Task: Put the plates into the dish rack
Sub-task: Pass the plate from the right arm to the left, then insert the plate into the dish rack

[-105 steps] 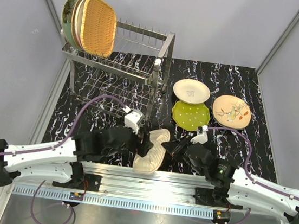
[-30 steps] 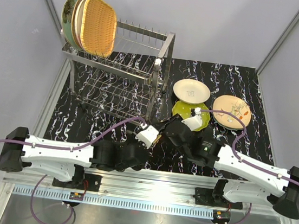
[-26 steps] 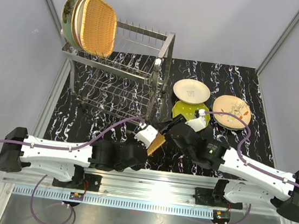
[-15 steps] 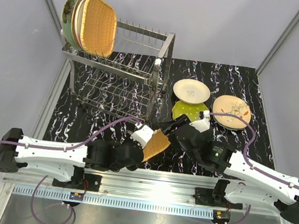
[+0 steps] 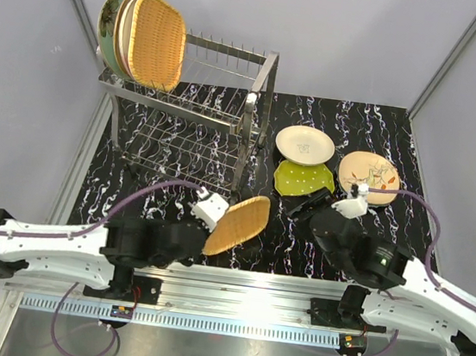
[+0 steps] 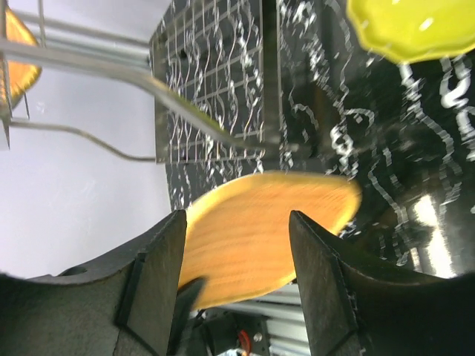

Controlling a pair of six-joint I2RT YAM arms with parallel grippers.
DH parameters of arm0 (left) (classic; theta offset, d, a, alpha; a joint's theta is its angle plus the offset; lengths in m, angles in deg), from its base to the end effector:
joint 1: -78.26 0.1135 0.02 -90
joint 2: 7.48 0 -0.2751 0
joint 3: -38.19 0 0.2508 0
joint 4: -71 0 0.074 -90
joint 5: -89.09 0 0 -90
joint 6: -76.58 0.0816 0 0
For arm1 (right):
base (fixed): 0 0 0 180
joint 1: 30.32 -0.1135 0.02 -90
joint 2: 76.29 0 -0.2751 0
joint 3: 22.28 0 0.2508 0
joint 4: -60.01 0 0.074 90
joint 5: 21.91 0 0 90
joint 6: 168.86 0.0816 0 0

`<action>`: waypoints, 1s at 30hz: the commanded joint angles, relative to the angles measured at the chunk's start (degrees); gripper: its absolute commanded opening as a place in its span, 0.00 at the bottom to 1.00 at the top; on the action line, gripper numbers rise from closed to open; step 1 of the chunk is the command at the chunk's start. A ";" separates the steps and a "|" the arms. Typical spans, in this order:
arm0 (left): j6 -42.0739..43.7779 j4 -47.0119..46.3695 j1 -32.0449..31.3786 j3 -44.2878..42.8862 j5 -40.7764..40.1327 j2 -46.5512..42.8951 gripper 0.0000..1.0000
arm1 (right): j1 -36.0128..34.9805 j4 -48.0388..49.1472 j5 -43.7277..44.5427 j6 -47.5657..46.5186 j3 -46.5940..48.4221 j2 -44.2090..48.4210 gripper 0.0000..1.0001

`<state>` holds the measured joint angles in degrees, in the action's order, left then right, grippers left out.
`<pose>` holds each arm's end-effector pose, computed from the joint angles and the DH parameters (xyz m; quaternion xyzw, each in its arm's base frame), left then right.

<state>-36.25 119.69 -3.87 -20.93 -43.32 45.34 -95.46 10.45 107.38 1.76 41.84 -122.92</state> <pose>0.0822 -0.1927 0.2697 0.2951 0.8135 -0.0969 0.4917 0.1253 0.1475 0.3160 0.2723 0.7946 0.3493 0.4154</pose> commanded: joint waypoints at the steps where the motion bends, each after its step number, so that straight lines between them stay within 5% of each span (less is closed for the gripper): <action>1: 5.68 -5.06 -0.05 -7.79 0.75 -7.19 0.00 | -0.42 -6.63 8.87 -1.42 -0.45 4.25 0.65; 14: 18.33 -3.20 0.04 -29.51 -5.55 -9.58 0.00 | -0.33 -13.93 18.36 -6.70 0.08 12.44 0.68; 24: 48.47 -30.69 0.47 -45.23 -18.41 1.75 0.00 | -0.33 -14.64 22.23 -14.60 2.10 14.29 0.69; 27: 56.31 -40.55 3.63 -48.06 -16.48 4.74 0.00 | -0.42 -14.46 22.93 -16.10 2.36 14.55 0.70; 30: 50.10 -33.13 13.28 -54.19 -9.29 8.96 0.00 | -0.42 -12.71 23.38 -19.00 2.36 14.47 0.70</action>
<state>11.47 94.05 3.02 -68.29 -56.44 52.84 -95.53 -3.54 126.02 -13.37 42.06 -108.65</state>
